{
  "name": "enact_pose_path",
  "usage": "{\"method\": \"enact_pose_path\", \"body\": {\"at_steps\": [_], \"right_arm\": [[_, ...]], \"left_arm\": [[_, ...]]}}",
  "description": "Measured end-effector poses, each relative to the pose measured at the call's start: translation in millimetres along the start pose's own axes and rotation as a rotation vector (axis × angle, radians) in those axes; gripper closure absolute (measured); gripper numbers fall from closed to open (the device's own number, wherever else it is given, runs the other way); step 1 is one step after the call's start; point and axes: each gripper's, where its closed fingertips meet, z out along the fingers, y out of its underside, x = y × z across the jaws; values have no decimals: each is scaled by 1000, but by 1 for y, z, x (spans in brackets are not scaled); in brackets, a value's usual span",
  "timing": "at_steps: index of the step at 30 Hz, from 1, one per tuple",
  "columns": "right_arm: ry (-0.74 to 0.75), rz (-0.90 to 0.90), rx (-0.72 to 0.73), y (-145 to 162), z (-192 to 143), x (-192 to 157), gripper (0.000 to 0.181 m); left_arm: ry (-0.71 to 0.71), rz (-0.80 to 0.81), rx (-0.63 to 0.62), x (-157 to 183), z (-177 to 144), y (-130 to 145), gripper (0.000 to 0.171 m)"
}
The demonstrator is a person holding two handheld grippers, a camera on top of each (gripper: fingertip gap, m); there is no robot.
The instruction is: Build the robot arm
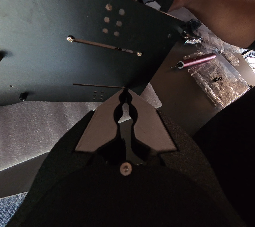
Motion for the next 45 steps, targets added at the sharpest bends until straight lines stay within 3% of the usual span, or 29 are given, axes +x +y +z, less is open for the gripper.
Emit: {"method": "enact_pose_path", "body": {"at_steps": [5, 8, 11, 19, 22, 45], "right_arm": [[-6, -30, 58, -13, -3, -5, 176], [-12, -222, 190, -43, 1, -21, 176], [57, -410, 343, -67, 10, -36, 176], [310, -602, 458, -98, 13, -52, 176], [372, -617, 447, -99, 14, -46, 176], [356, -684, 417, -98, 16, -48, 176]], "left_arm": [[-3, 14, -4, 0, 0, 0, 171], [2, 1, 0, 0, 0, 0, 171], [6, -7, 3, 0, 0, 0, 171], [14, -22, 1, 0, 0, 0, 171], [20, -30, -1, 0, 0, 0, 171], [11, -17, -19, -1, 0, 0, 171]]}}
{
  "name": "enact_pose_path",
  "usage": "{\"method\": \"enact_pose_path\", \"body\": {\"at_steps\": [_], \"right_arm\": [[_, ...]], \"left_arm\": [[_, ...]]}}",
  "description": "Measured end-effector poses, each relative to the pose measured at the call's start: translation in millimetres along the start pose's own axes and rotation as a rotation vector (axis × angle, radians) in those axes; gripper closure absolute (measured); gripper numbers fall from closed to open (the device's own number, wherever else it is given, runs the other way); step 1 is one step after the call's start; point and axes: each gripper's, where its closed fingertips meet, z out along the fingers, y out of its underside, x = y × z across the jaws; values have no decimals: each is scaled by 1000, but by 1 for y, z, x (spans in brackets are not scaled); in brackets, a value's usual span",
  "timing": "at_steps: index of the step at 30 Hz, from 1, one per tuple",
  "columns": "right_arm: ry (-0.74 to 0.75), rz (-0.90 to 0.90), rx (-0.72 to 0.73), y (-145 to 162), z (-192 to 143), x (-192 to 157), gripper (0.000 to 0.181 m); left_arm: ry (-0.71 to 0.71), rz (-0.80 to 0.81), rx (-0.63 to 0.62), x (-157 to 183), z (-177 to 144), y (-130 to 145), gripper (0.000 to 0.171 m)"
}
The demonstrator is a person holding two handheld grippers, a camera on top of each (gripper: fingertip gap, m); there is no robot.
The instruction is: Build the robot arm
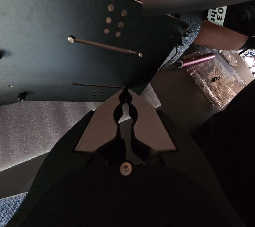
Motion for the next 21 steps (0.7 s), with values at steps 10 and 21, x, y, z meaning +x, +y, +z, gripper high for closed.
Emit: {"method": "enact_pose_path", "body": {"at_steps": [10, 21], "right_arm": [[-572, 581, 85, 0, 0, -4, 176], [-905, 1028, 90, -3, -2, -6, 176]], "left_arm": [[-11, 6, -1, -1, 1, -1, 171], [-6, 12, -1, -1, 1, -1, 171]]}}
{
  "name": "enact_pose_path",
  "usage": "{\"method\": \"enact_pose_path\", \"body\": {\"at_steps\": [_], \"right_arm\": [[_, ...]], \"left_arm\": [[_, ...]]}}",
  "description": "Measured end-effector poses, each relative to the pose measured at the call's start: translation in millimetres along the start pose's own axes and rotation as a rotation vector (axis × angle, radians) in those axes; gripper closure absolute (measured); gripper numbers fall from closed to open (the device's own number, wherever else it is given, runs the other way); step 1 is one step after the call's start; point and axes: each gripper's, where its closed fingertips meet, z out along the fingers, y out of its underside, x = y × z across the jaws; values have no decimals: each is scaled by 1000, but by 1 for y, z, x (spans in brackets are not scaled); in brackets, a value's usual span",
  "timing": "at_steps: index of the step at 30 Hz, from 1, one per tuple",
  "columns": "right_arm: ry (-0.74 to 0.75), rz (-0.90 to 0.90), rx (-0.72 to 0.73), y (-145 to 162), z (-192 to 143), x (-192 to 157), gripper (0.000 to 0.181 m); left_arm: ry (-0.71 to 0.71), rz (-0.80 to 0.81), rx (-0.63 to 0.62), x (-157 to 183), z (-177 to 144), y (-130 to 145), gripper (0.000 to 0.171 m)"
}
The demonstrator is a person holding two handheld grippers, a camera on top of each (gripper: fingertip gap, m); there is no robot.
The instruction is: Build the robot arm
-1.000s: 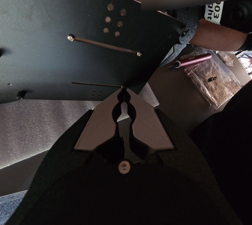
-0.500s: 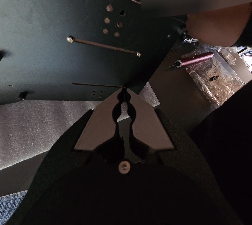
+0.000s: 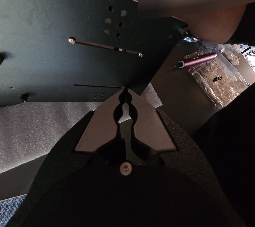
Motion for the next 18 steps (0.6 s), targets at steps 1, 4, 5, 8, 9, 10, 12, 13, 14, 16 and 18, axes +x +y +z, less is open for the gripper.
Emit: {"method": "enact_pose_path", "body": {"at_steps": [1, 4, 5, 8, 9, 10, 12, 13, 14, 16, 18], "right_arm": [[0, 4, 10, -1, -1, 0, 176], [17, -17, 2, -1, -1, 0, 176], [4, 7, -2, -1, -1, 0, 176], [-50, 115, 5, 0, 0, 1, 176], [-62, 147, 17, -1, 0, 2, 175], [-72, 169, 34, -3, -1, 3, 175], [-80, 182, 62, -5, -2, 3, 175], [-74, 177, 64, -4, -2, 4, 175], [-67, 171, 64, -4, -2, 4, 175], [-53, 156, 65, -4, -2, 5, 175], [-37, 141, 73, -6, -3, 6, 172]], "left_arm": [[2, 0, -2, 0, 0, 0, 171], [2, 7, -5, 0, 0, 0, 171], [3, 7, -5, 0, 0, 0, 171], [8, 5, -5, 0, 0, 0, 171], [7, 8, -6, 0, 0, 0, 171], [6, 11, -7, 0, 0, 0, 171], [7, 7, -5, 0, 0, 0, 171], [8, 4, -4, 0, 0, 0, 171], [8, 3, -3, 0, 1, 0, 171], [7, 5, -3, 0, 0, 0, 171], [9, 4, -3, 0, 1, 0, 171]]}}
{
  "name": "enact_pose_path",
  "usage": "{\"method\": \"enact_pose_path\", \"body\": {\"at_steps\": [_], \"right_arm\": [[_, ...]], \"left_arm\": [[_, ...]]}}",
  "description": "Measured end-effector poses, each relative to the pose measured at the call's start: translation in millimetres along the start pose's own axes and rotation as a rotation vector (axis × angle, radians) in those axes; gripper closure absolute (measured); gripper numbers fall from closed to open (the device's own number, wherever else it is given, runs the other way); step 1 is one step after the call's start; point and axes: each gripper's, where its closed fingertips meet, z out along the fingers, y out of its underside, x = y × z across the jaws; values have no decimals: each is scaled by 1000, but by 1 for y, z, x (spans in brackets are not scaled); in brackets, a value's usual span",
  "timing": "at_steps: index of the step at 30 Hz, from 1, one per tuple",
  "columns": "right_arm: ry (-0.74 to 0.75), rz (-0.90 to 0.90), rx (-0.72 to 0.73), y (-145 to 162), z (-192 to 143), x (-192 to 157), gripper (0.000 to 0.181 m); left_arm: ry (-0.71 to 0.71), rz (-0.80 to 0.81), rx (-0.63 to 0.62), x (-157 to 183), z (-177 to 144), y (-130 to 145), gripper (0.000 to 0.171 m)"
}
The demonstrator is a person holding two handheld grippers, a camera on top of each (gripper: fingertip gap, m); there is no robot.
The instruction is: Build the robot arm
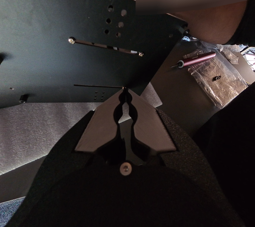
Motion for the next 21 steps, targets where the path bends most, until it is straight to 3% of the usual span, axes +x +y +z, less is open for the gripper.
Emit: {"method": "enact_pose_path", "body": {"at_steps": [9, 12, 16, 21], "right_arm": [[176, -218, -91, 16, -16, 11, 160], [152, -366, -123, 25, -10, -2, 162], [258, -557, -153, 26, 2, 5, 161], [251, -581, -230, 34, 16, 10, 162]], "left_arm": [[-4, 2, -1, 0, 0, 0, 171], [-3, 4, -3, 0, 0, 0, 171], [-1, -1, 0, 0, 0, 0, 171], [-11, 11, -2, 0, 0, 0, 171]]}}
